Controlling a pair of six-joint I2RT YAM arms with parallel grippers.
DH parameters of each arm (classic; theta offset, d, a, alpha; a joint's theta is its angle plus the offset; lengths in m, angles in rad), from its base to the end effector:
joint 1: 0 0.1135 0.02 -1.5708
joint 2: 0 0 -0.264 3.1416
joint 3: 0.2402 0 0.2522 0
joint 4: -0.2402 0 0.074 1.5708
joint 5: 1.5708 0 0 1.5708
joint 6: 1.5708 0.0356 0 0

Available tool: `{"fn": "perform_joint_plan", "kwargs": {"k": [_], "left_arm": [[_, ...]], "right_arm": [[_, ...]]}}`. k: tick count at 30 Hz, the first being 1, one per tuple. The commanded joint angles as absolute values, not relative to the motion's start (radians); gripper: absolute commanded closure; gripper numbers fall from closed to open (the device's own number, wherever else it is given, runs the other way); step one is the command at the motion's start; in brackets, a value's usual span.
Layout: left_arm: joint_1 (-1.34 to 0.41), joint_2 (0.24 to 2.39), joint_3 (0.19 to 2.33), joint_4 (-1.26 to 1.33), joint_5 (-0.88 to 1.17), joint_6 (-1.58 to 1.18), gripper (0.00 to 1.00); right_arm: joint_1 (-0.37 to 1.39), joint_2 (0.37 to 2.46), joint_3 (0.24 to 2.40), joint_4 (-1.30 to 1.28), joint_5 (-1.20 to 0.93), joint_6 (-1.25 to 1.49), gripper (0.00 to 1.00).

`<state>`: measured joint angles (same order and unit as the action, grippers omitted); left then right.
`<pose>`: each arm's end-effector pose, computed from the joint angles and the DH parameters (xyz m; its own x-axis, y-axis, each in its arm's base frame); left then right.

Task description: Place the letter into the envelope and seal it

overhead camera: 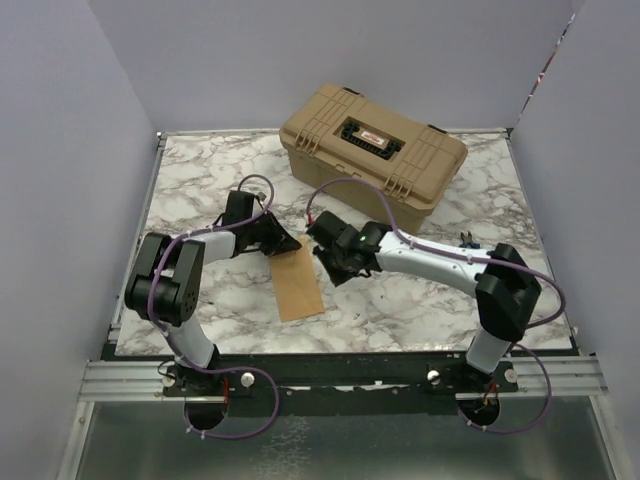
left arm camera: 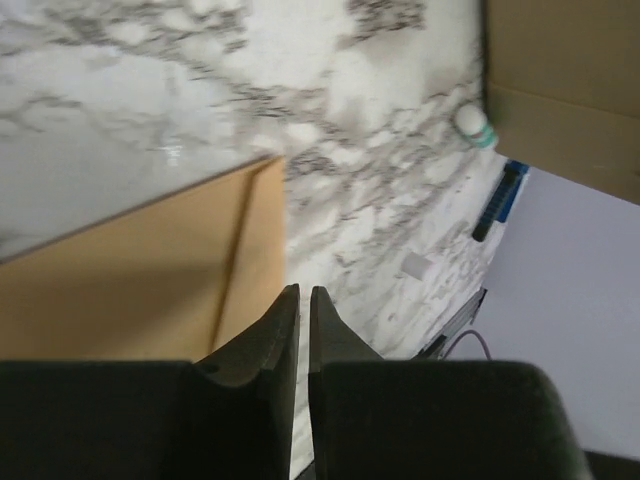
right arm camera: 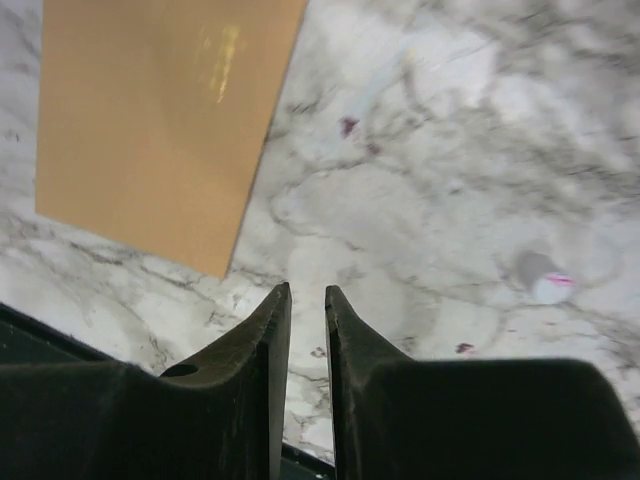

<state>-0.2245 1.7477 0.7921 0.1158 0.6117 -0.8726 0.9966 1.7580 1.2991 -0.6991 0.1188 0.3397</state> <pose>0.3130 -0.0924 0.1312 -0.8925 -0.4394 -0.1017 -0.1985 0.5852 -0.7862 0.1986 0.2993 0.2180 -0.7383 -0.5321 -0.4144 -0.5959 0.8024 0.0313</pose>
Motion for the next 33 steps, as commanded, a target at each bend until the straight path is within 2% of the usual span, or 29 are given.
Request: {"fn": "perform_joint_plan", "kwargs": {"k": [1, 5, 10, 15, 19, 24, 33], "left_arm": [[-0.221, 1.594, 0.876, -0.058, 0.577, -0.792, 0.84], [-0.220, 1.483, 0.867, -0.156, 0.469, -0.745, 0.68], [-0.220, 1.278, 0.781, -0.250, 0.194, -0.705, 0.43], [-0.219, 1.059, 0.681, -0.277, 0.014, -0.687, 0.15], [-0.218, 1.004, 0.664, -0.294, -0.022, -0.671, 0.02], [-0.218, 1.031, 0.684, -0.304, -0.001, -0.678, 0.01], [-0.216, 1.082, 0.710, -0.304, 0.023, -0.667, 0.01]], "right_arm": [[0.911, 1.680, 1.346, -0.744, 0.283, 0.346, 0.74], [0.842, 1.675, 1.367, -0.739, 0.380, 0.294, 0.60], [0.793, 1.693, 1.385, -0.756, 0.485, 0.174, 0.48], [0.766, 1.722, 1.351, -0.738, 0.575, 0.088, 0.42], [0.746, 1.762, 1.306, -0.656, 0.573, 0.014, 0.40], [0.710, 1.821, 1.300, -0.602, 0.581, -0.072, 0.40], [0.652, 1.885, 1.290, -0.527, 0.470, -0.211, 0.41]]}}
